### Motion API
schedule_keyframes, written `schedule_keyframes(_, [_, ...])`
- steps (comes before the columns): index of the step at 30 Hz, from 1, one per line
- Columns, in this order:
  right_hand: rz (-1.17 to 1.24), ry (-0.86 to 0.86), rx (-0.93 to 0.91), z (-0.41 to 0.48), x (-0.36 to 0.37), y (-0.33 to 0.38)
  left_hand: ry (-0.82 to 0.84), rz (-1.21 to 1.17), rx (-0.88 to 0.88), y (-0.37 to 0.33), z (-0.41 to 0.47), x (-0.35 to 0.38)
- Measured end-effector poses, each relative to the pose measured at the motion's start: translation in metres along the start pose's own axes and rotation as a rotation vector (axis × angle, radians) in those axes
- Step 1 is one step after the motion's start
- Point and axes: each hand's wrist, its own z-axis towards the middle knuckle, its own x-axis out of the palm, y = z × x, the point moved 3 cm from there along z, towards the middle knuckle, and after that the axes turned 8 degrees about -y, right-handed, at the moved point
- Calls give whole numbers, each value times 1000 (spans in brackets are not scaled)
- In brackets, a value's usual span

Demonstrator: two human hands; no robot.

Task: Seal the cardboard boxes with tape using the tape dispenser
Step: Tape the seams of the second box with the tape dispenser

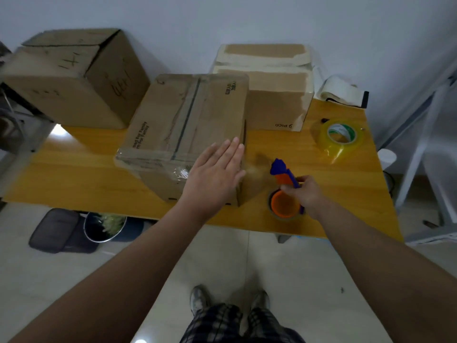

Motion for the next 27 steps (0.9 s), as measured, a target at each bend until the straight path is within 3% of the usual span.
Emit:
schedule_keyframes(7, [-264, 37, -89, 13, 25, -8, 4, -30, -38, -2, -1, 0])
schedule_keyframes(10, [-458, -140, -331, 7, 23, 10, 15, -34, -31, -1, -1, 0])
schedule_keyframes(12, [-212, -252, -495, -14, 21, 31, 18, -27, -26, -1, -2, -2])
schedule_keyframes(14, [257, -102, -400, -39, 24, 47, 23, -22, -22, -2, -2, -4])
schedule_keyframes(16, [533, 124, -238, -61, 28, 56, 24, -29, -23, -4, -2, -5])
schedule_keyframes(18, [537, 174, -250, -77, 30, 61, 24, -45, -21, -4, -1, -6])
schedule_keyframes(21, [528, 49, -280, -87, 35, 62, 27, -26, 9, -1, -2, -8])
schedule_keyframes(27, [562, -36, -211, -100, 61, 58, 71, 7, 59, 24, -12, -14])
